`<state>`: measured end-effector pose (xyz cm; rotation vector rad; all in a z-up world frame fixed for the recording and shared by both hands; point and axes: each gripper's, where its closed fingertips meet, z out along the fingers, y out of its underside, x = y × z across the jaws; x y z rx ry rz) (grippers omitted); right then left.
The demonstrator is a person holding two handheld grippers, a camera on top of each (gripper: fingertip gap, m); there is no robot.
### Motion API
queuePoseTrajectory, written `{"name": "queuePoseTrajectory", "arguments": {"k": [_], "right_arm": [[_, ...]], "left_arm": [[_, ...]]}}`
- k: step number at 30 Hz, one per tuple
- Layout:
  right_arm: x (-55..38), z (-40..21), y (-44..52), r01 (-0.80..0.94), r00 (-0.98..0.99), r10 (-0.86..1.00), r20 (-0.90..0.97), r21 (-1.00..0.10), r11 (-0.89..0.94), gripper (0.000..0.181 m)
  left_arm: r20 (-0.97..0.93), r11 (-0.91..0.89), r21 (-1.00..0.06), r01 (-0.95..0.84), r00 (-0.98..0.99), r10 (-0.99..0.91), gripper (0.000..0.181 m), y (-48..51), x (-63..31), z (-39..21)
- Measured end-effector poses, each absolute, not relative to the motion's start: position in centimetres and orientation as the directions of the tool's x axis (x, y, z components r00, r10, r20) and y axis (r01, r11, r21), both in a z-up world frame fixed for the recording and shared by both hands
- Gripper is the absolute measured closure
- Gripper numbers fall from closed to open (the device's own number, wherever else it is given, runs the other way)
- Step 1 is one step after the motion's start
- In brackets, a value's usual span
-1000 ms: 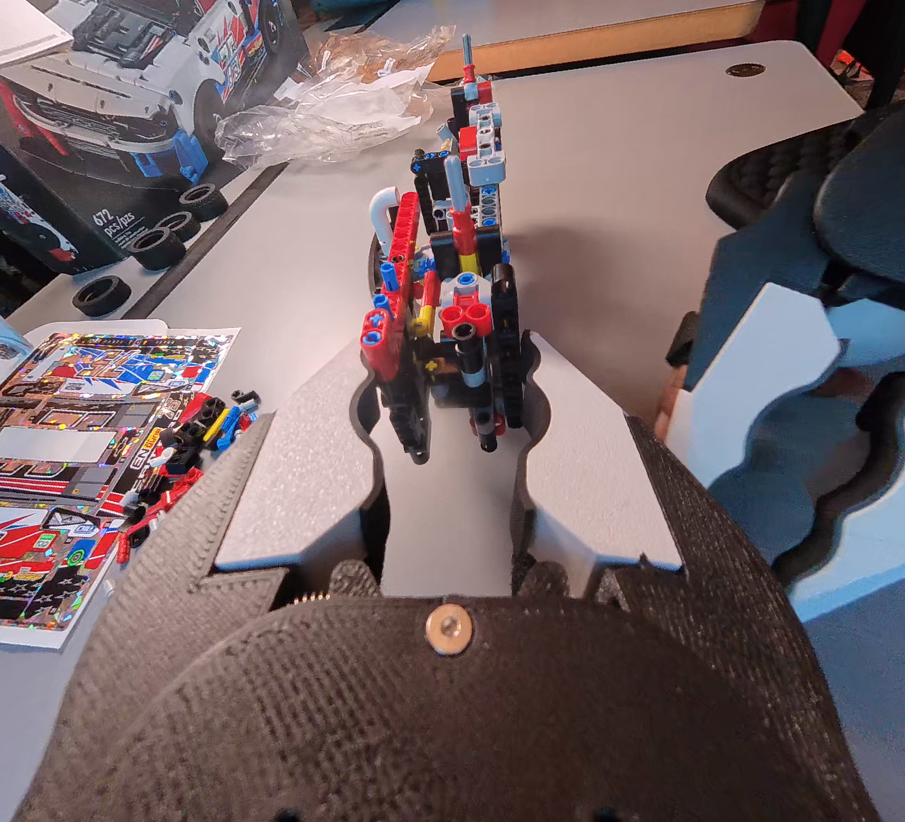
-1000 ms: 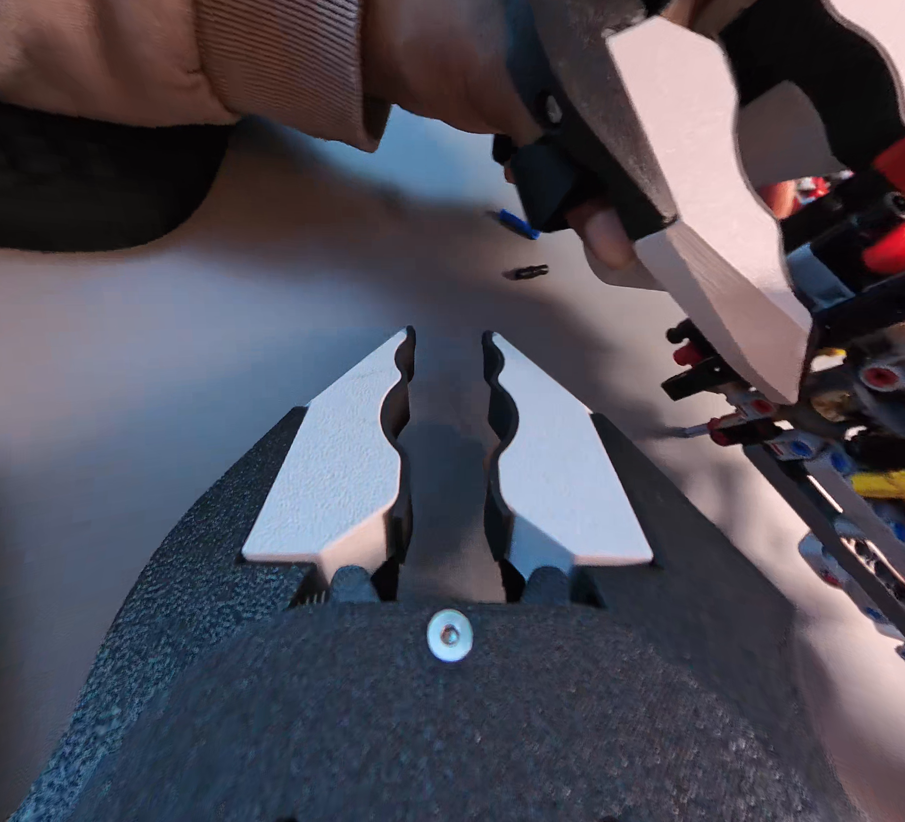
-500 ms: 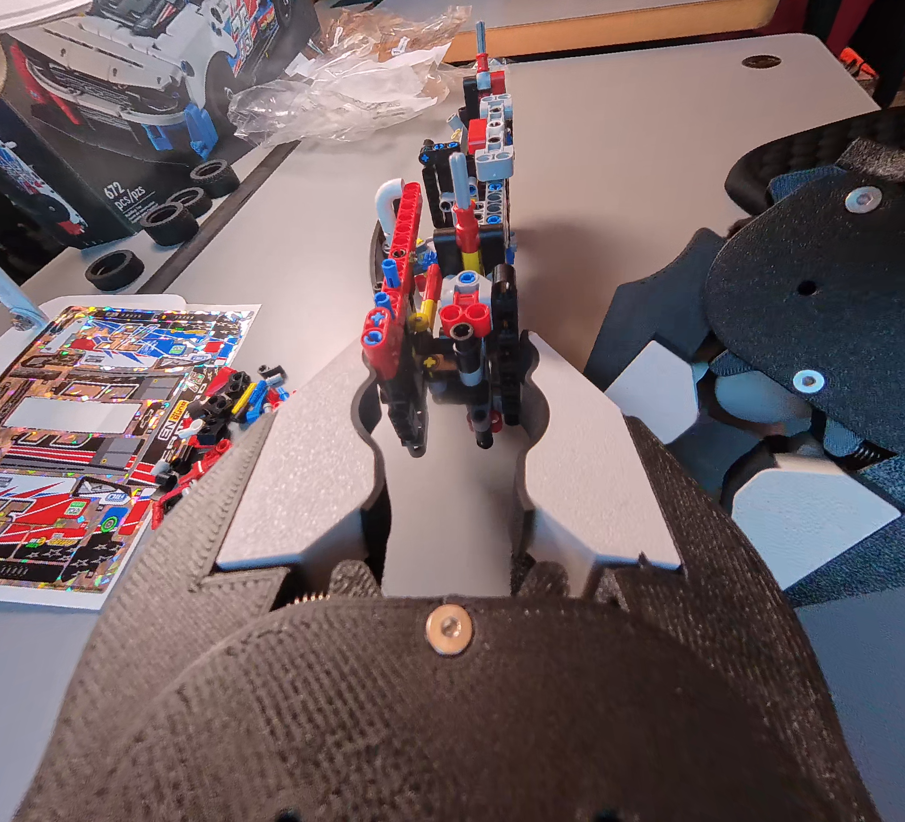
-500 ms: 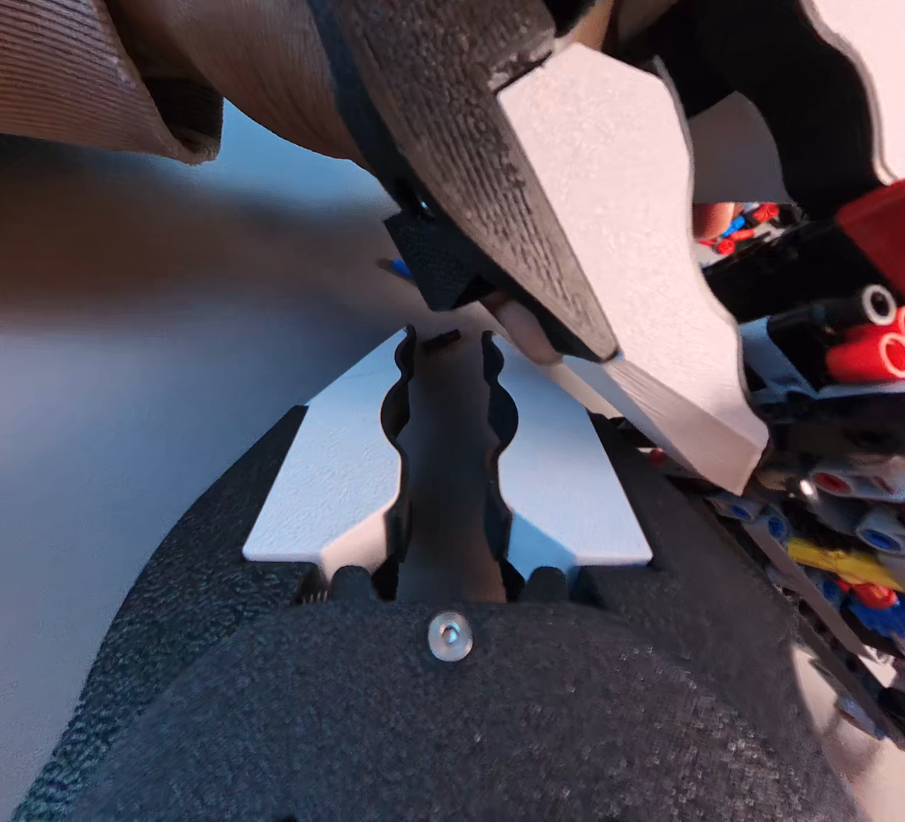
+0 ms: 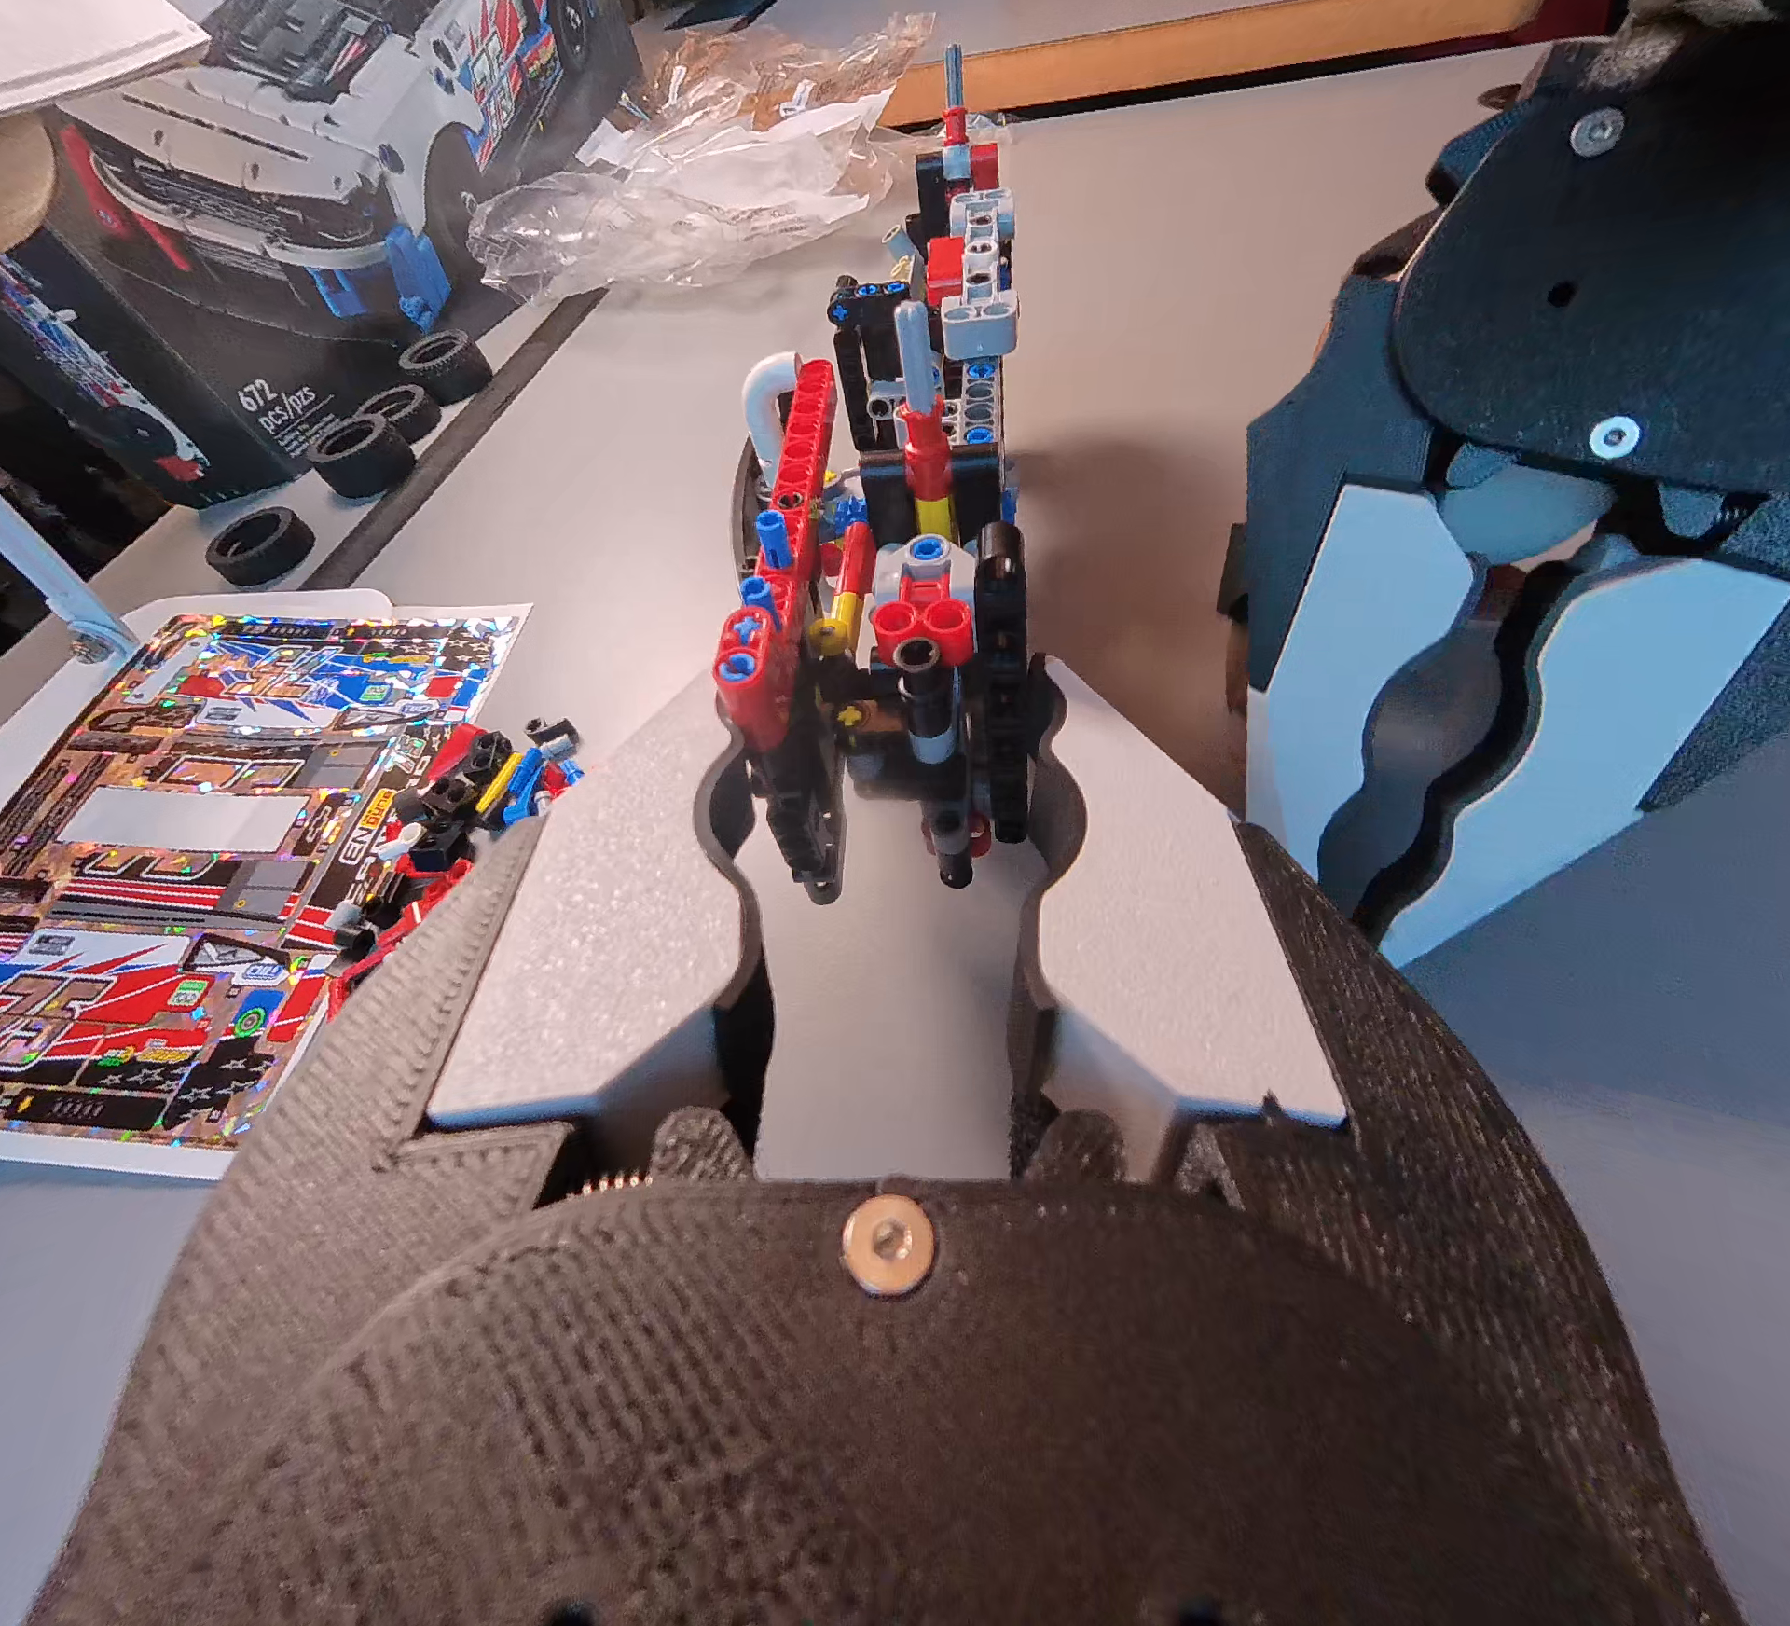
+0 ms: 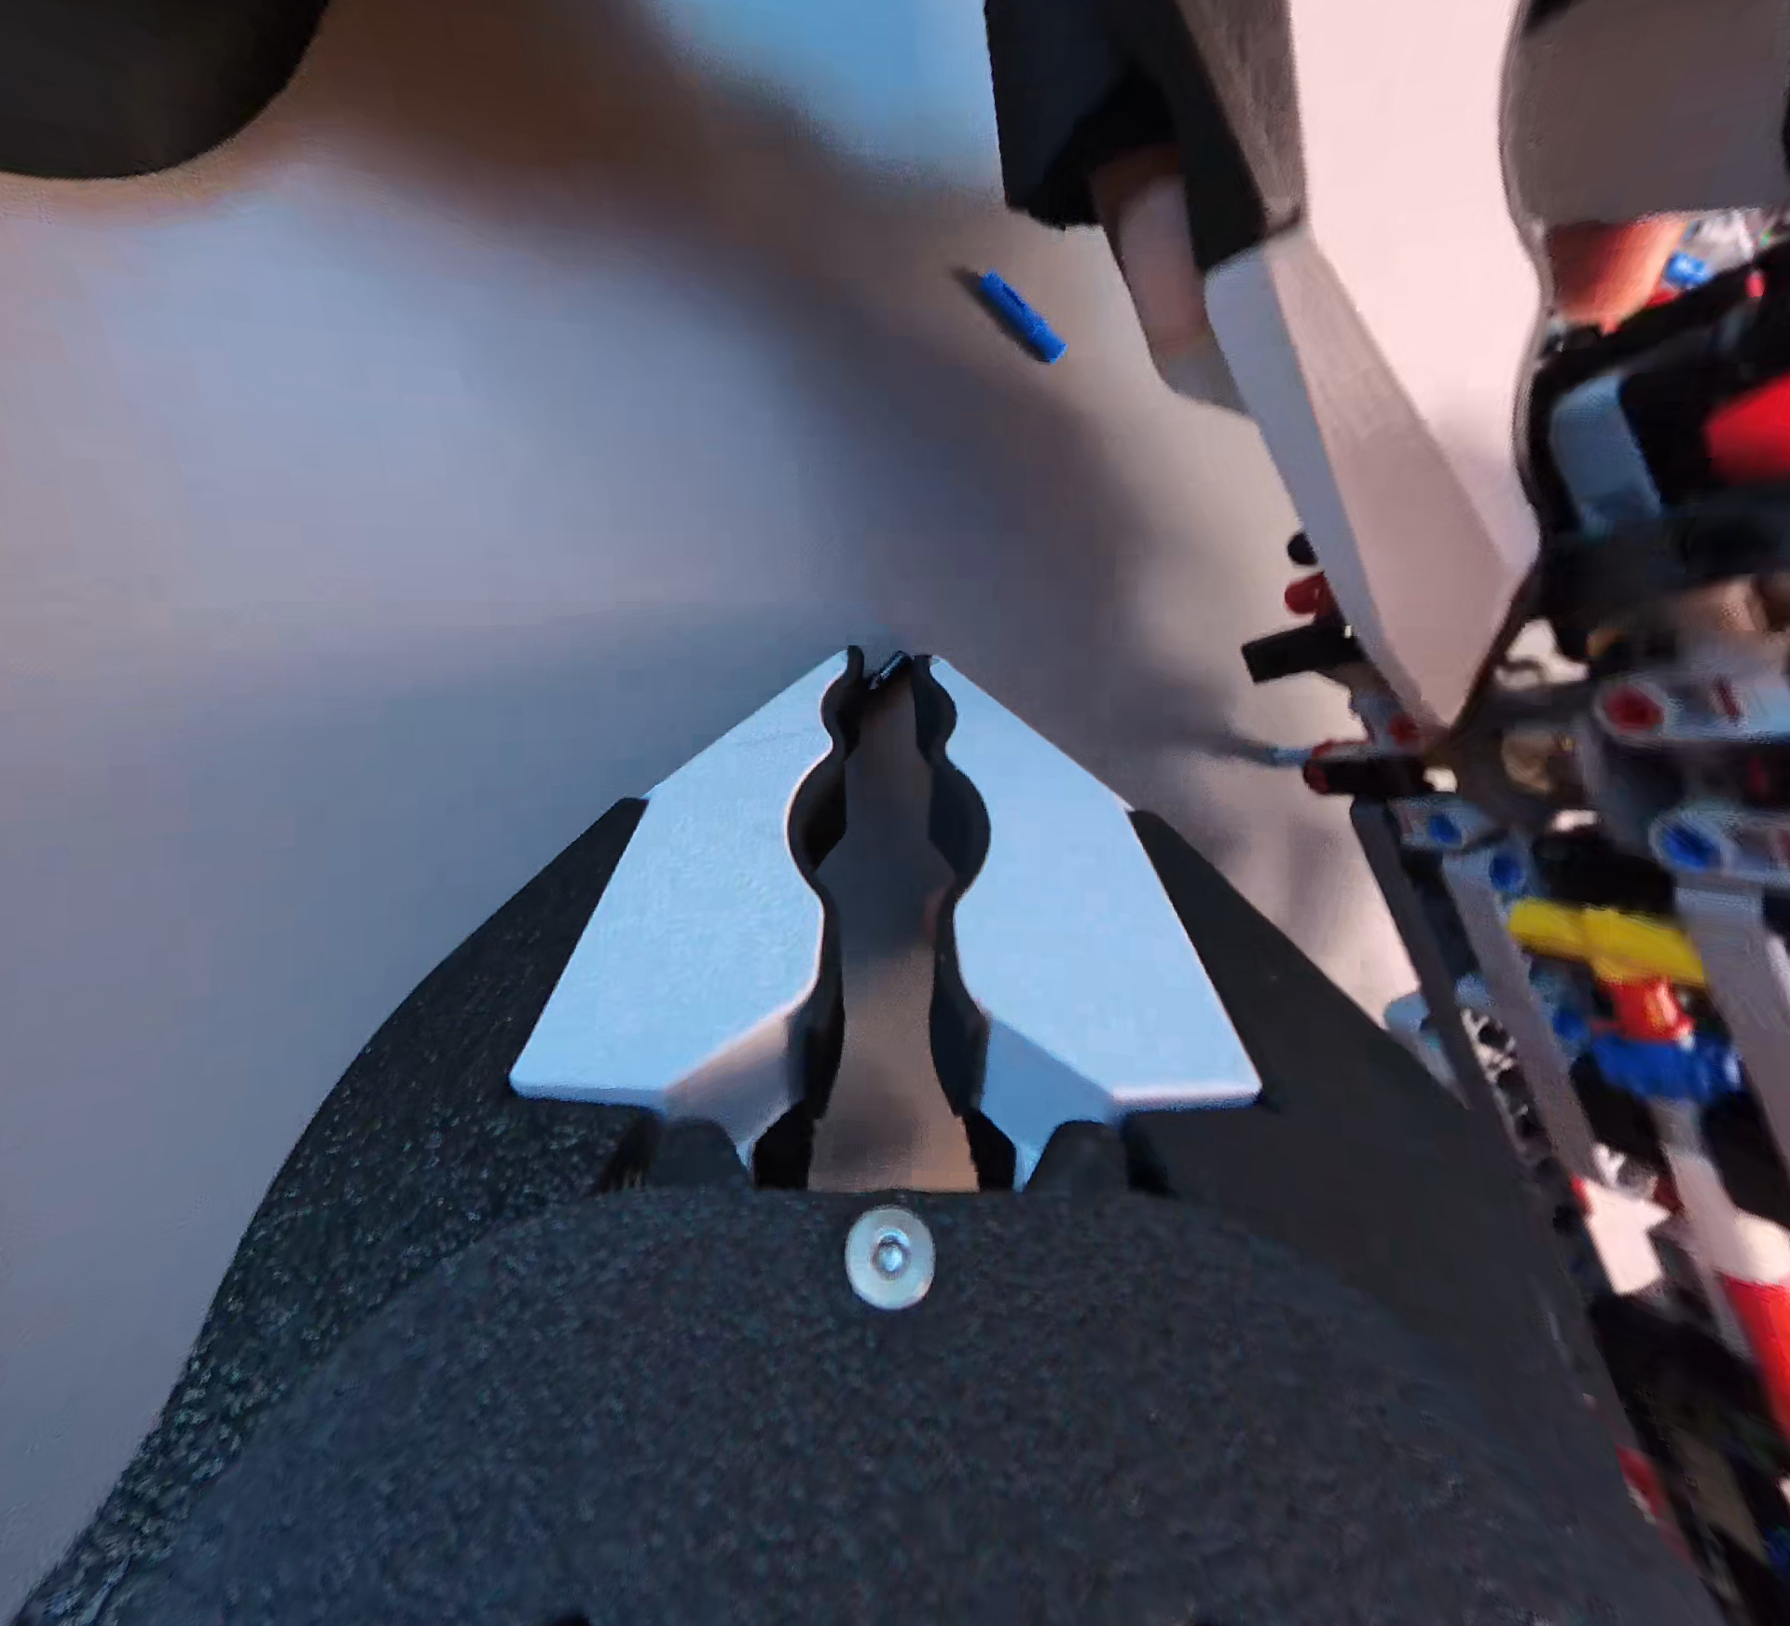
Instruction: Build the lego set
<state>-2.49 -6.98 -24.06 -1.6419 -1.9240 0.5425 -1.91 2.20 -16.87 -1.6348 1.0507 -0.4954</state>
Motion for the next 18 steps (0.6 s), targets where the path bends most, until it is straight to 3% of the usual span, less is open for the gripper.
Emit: {"name": "queuePoseTrajectory", "arguments": {"k": [8, 18], "right_arm": [[-0.6, -23.9, -7.4, 0.756, -0.003, 0.996, 0.093, -0.652, 0.063, 0.163], [-1.1, -24.2, -7.2, 0.775, 0.111, 0.990, 0.087, -0.631, -0.032, 0.169]], "left_arm": [[-0.190, -0.035, -0.925, -0.378, 0.540, -0.820, 0.127, 2.0, -1.7, -16.9], [-0.194, -0.034, -0.925, -0.379, 0.546, -0.815, 0.127, 1.8, -1.7, -16.9]]}}
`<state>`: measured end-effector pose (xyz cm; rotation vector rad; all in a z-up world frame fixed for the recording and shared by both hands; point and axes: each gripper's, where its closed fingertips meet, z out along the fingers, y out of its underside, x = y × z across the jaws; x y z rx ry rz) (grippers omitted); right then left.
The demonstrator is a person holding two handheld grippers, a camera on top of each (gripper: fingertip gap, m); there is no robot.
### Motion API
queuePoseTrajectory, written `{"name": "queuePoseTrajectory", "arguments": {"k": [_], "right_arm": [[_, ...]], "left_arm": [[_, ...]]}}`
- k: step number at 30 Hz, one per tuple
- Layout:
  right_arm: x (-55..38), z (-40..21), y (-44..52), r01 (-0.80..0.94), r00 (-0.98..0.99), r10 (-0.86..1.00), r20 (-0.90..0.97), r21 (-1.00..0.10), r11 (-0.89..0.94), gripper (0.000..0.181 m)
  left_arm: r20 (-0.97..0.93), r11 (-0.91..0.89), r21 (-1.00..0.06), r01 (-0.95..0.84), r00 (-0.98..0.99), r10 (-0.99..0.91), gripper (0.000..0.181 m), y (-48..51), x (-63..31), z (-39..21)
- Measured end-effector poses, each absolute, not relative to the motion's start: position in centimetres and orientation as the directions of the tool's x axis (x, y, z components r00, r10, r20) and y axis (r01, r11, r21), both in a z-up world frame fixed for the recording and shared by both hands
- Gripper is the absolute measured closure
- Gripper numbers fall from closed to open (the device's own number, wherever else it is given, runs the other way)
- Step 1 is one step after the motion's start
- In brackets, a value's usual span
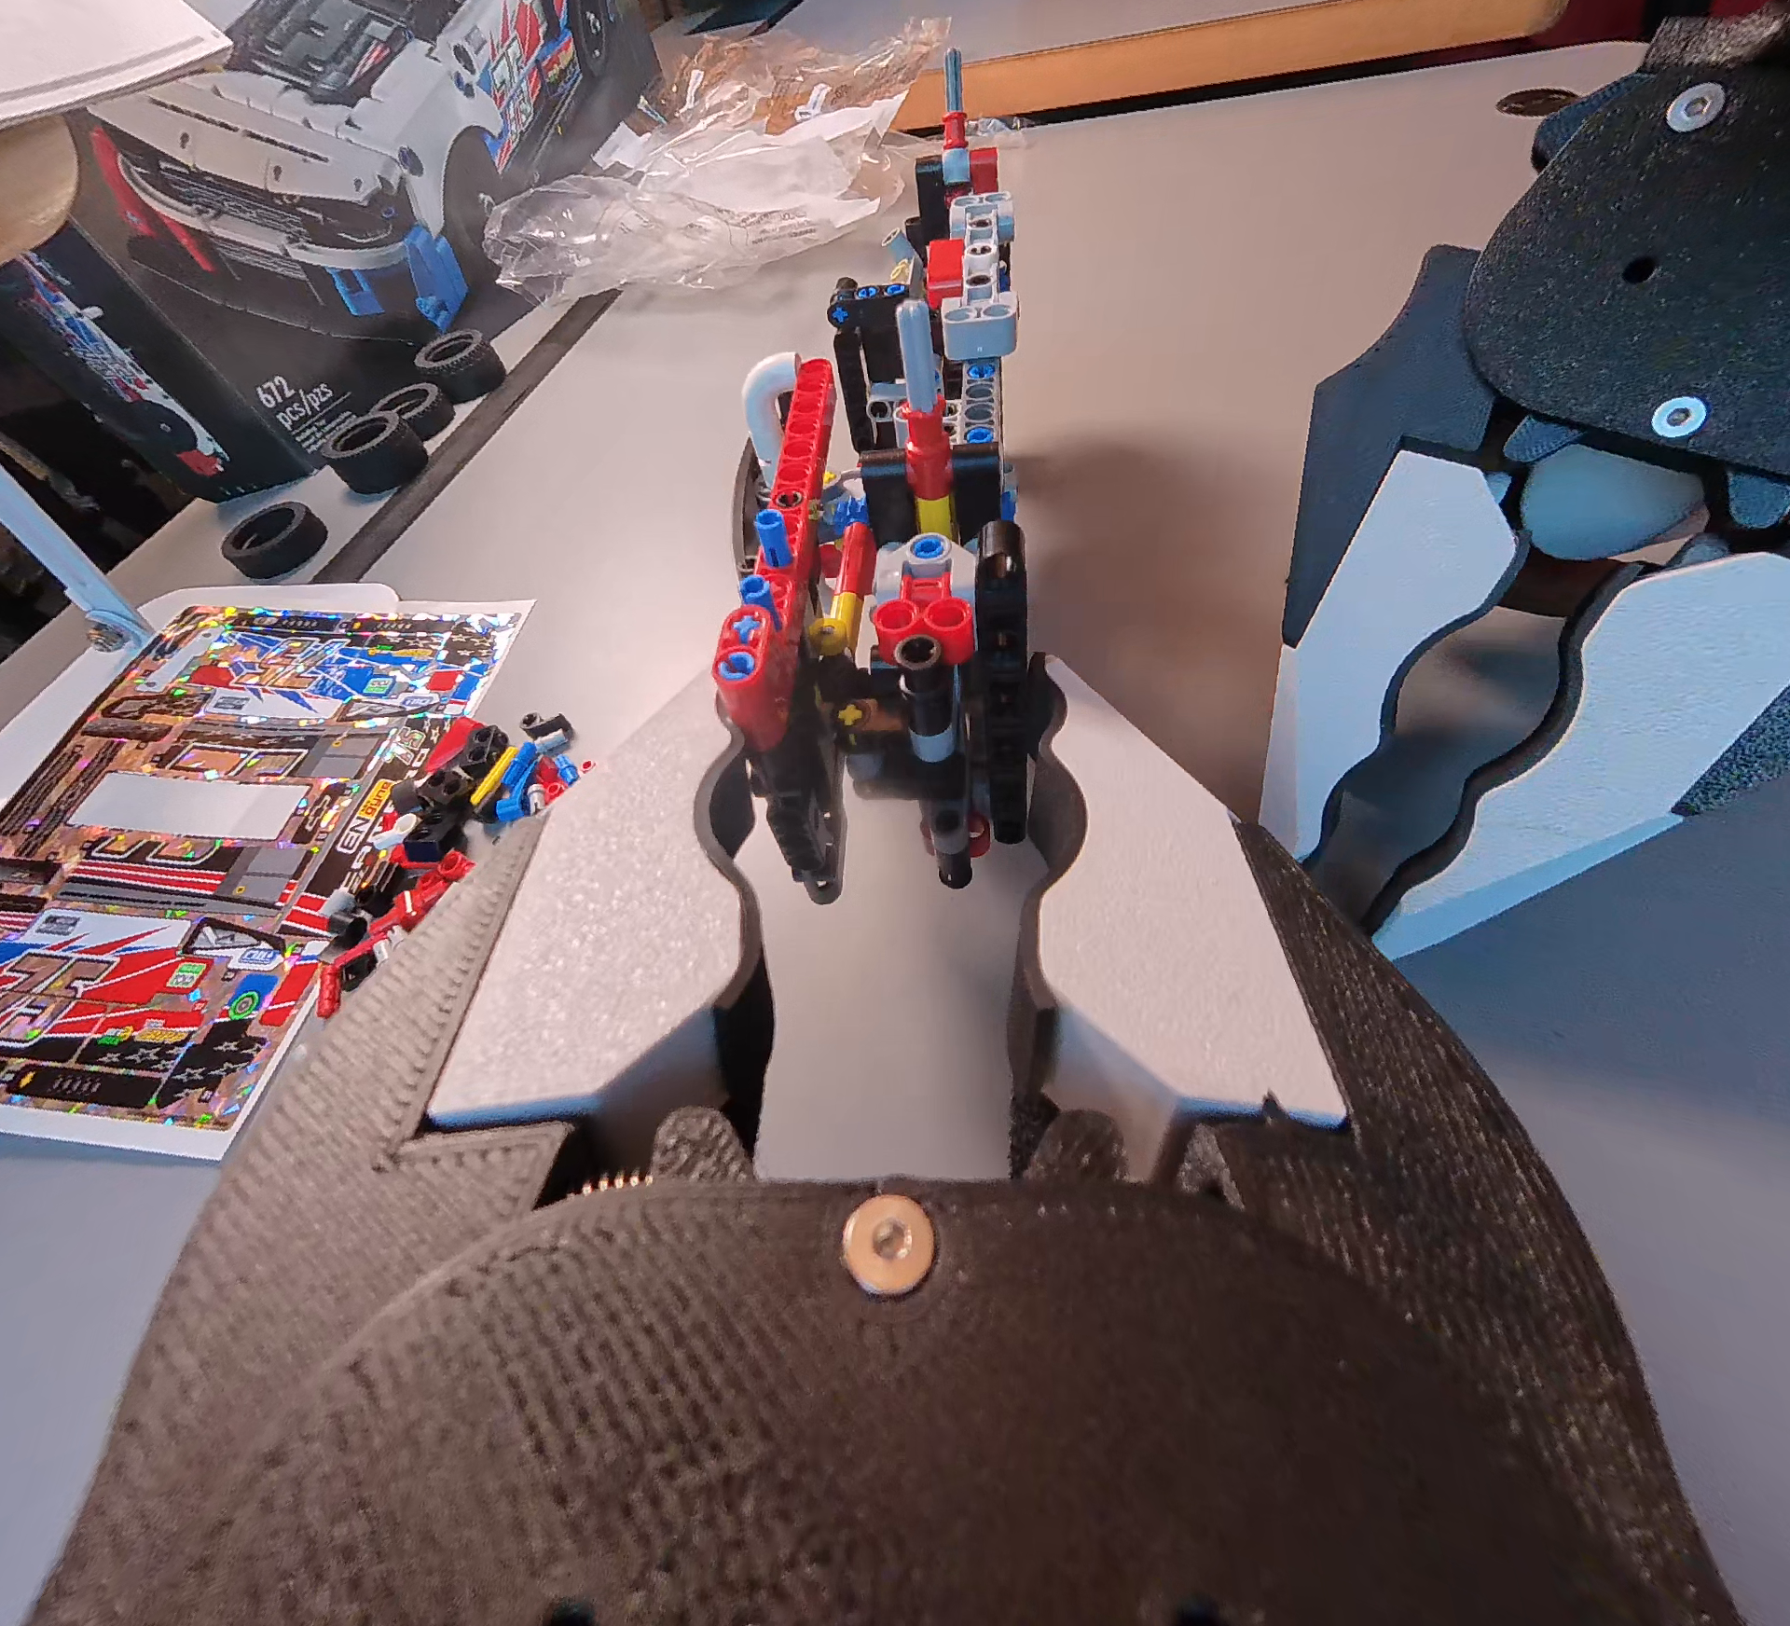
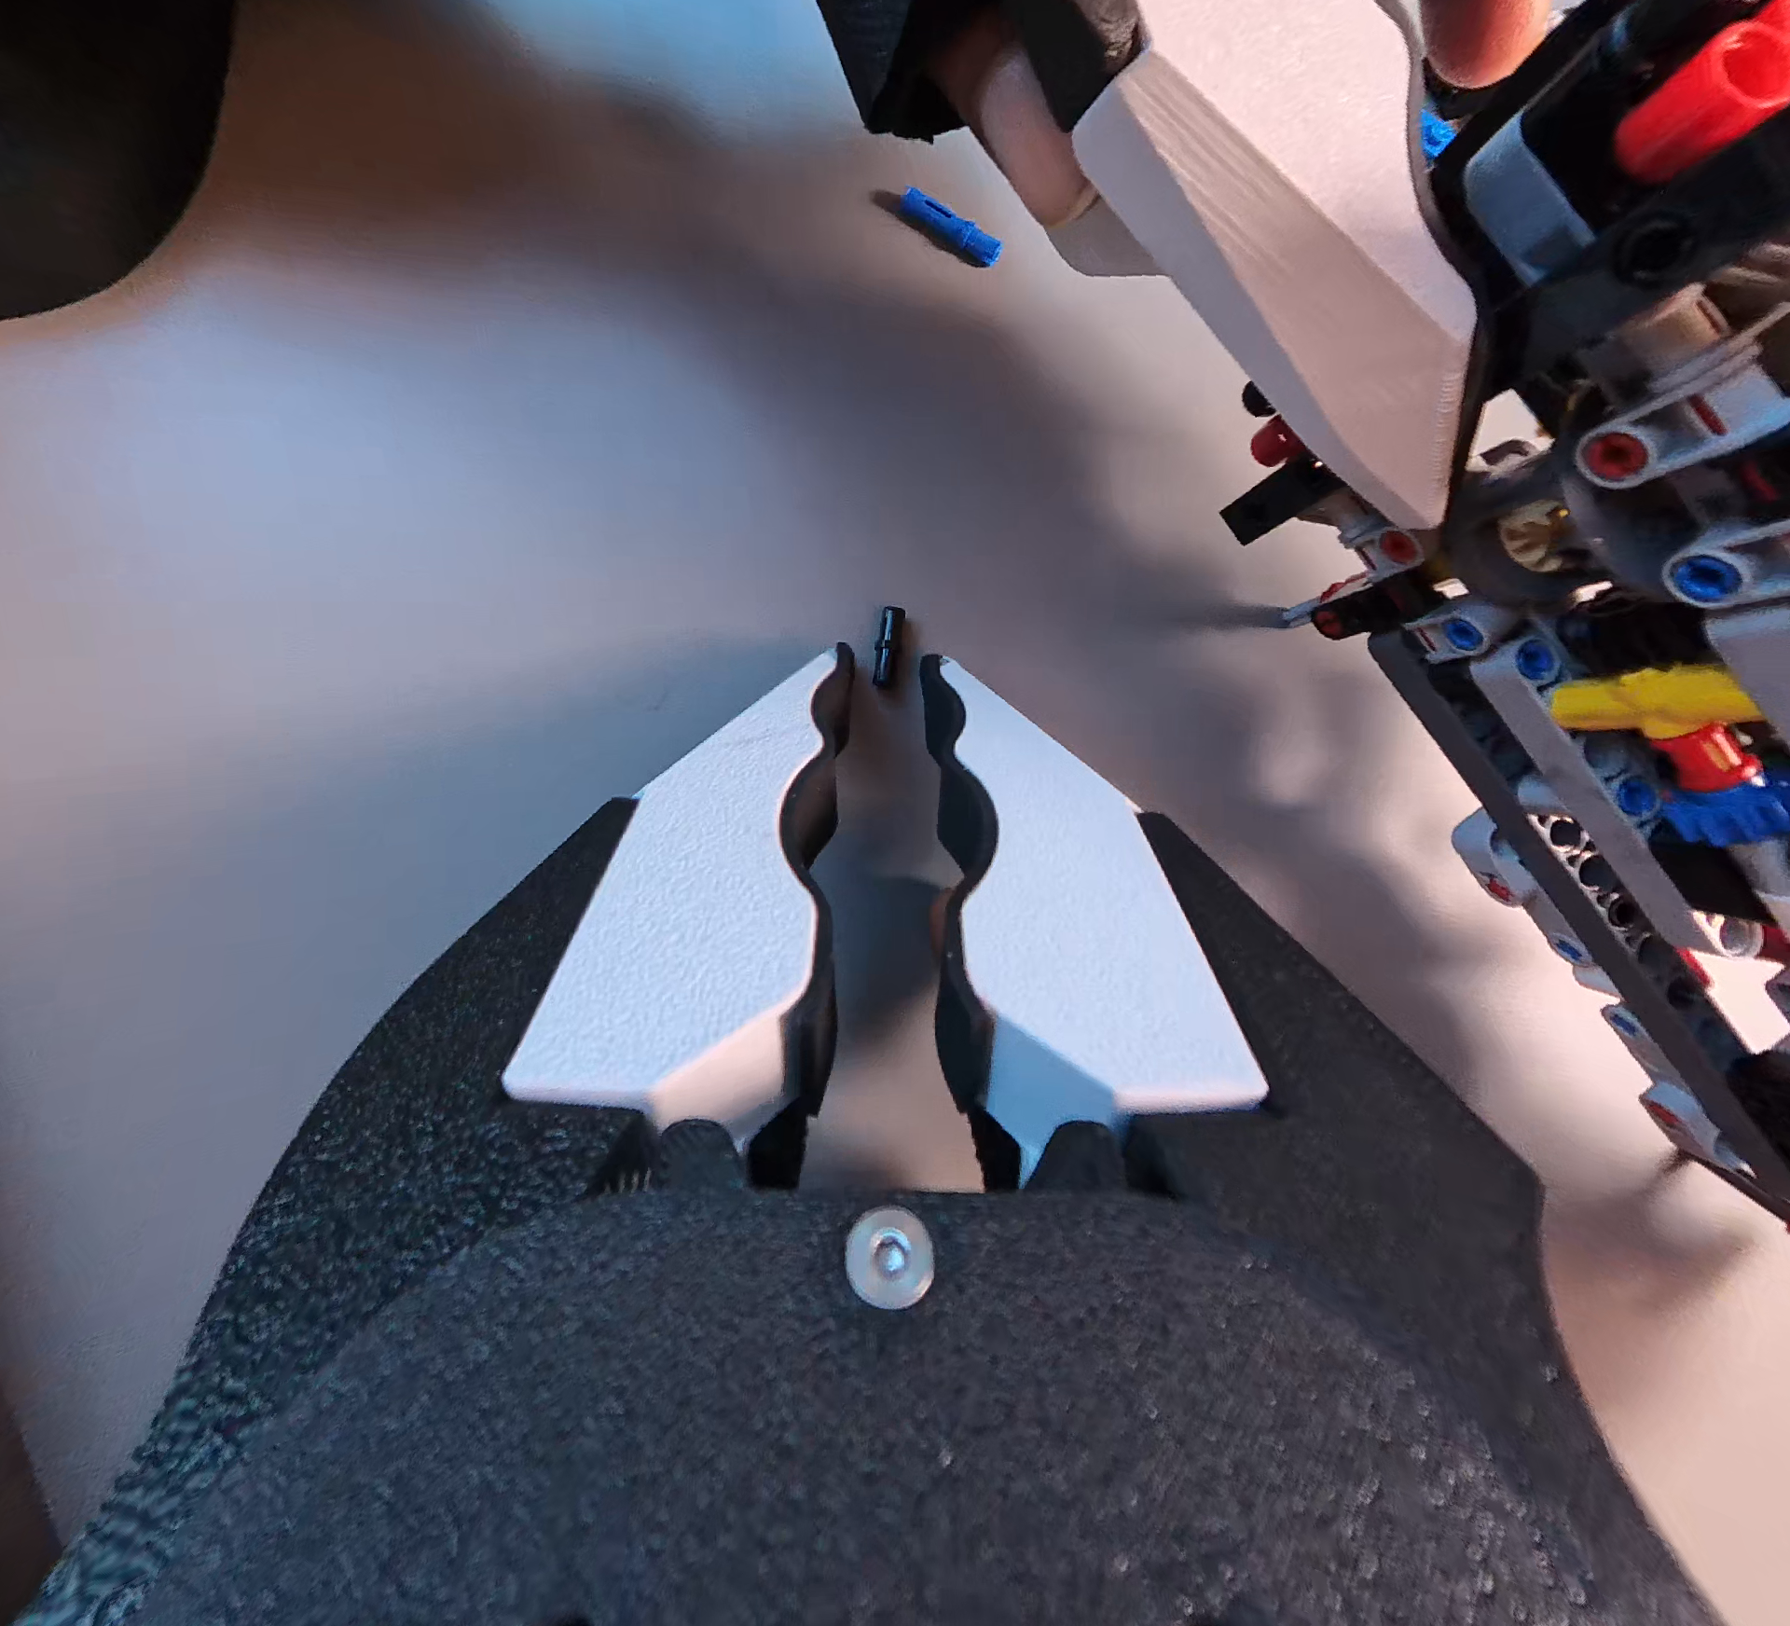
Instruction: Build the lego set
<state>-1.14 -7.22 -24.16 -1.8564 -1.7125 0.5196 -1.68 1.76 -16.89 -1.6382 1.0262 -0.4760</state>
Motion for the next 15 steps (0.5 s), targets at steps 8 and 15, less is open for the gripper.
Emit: {"name": "queuePoseTrajectory", "arguments": {"k": [8, 15], "right_arm": [[-1.2, -24.2, -7.4, 0.782, 0.087, 0.991, 0.107, -0.623, -0.001, 0.180], [1.6, -19.3, -4.3, 0.806, 0.115, 0.981, 0.153, -0.593, -0.002, 0.180]], "left_arm": [[-0.203, -0.029, -0.922, -0.386, 0.546, -0.813, 0.127, 1.6, -1.7, -16.9], [-0.236, -0.024, -0.911, -0.412, 0.568, -0.788, 0.128, 1.2, -1.3, -16.9]]}}
